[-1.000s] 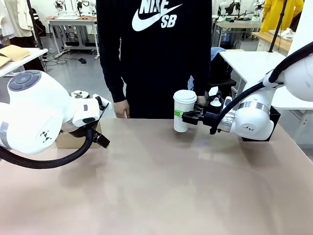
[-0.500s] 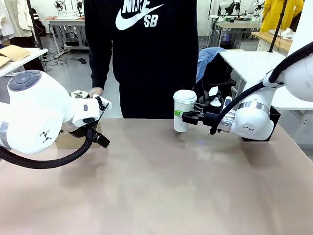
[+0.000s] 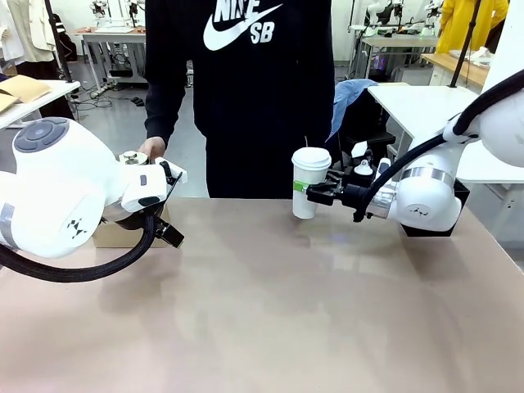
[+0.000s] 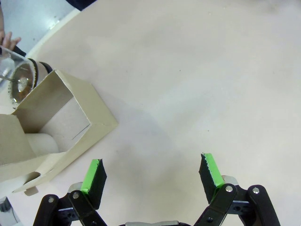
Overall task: Pour a drink into a cup and package it in a carrier.
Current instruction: When a person places the Paper Cup Lid on the 600 ml Paper Cup , lift the 600 ml Paper Cup.
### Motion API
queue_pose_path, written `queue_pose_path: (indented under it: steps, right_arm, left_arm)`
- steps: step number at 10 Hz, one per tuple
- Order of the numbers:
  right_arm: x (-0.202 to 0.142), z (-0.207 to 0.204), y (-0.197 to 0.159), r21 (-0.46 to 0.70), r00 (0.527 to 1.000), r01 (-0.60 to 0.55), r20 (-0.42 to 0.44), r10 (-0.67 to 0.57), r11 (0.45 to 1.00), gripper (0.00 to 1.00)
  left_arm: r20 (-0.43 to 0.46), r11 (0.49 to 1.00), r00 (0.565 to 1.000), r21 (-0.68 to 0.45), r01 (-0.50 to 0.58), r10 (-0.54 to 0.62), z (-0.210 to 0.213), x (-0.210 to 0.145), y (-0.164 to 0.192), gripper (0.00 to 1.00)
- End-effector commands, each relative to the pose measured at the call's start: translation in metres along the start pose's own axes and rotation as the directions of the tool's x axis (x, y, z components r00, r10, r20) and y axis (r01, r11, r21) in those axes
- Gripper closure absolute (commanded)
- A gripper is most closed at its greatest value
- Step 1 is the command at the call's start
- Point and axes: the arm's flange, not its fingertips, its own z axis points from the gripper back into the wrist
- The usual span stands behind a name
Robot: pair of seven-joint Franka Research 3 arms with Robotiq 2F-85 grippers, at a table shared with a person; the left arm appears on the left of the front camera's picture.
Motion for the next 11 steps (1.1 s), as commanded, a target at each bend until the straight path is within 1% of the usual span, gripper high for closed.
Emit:
queue_pose_path:
  steps: [1,2,3,5,6,7,8,9,10,11]
  right_arm:
    - [0.058,0.015,0.008,0.019,0.998,0.044,-0.046,-0.043,0.999,0.19]
    - [0.092,0.025,0.013,0.011,0.999,0.026,-0.044,-0.026,1.0,0.19]
    - [0.134,0.038,0.023,0.017,1.0,0.011,-0.027,-0.01,1.0,0.19]
    - [0.207,0.061,0.053,0.072,0.999,0.015,-0.035,-0.012,0.997,0.19]
    - [0.237,0.068,0.069,0.089,0.999,0.009,-0.048,-0.004,0.996,0.19]
    - [0.264,0.075,0.081,0.054,0.999,-0.001,-0.049,0.003,0.999,0.19]
    - [0.278,0.083,0.092,0.038,0.999,0.012,-0.043,-0.01,0.999,0.19]
    - [0.287,0.094,0.099,0.05,0.999,0.022,-0.047,-0.019,0.999,0.19]
    - [0.294,0.106,0.103,0.102,1.0,0.025,-0.019,-0.023,0.994,0.19]
    - [0.291,0.086,0.096,0.06,1.0,-0.014,-0.023,0.015,0.998,0.19]
  left_arm:
    - [0.001,1.0,1.0,-0.001,0.001,-0.001,0.0,0.0,0.0,0.0]
    - [0.001,1.0,1.0,-0.001,0.001,-0.001,0.0,0.0,0.0,0.0]
    - [0.001,1.0,1.0,-0.001,0.001,-0.001,0.0,0.0,0.0,0.0]
    - [0.001,1.0,1.0,-0.001,0.001,-0.001,0.0,0.0,0.0,0.0]
    - [0.001,1.0,1.0,-0.001,0.001,-0.001,0.0,0.0,0.0,0.0]
    - [0.001,1.0,1.0,-0.001,0.001,-0.001,0.0,0.0,0.0,0.0]
    - [0.001,1.0,1.0,-0.001,0.001,-0.001,0.0,0.0,0.0,0.0]
    - [0.001,1.0,1.0,-0.001,0.001,-0.001,0.0,0.0,0.0,0.0]
    - [0.001,1.0,1.0,-0.001,0.001,-0.001,0.0,0.0,0.0,0.0]
    - [0.001,1.0,1.0,-0.001,0.001,-0.001,0.0,0.0,0.0,0.0]
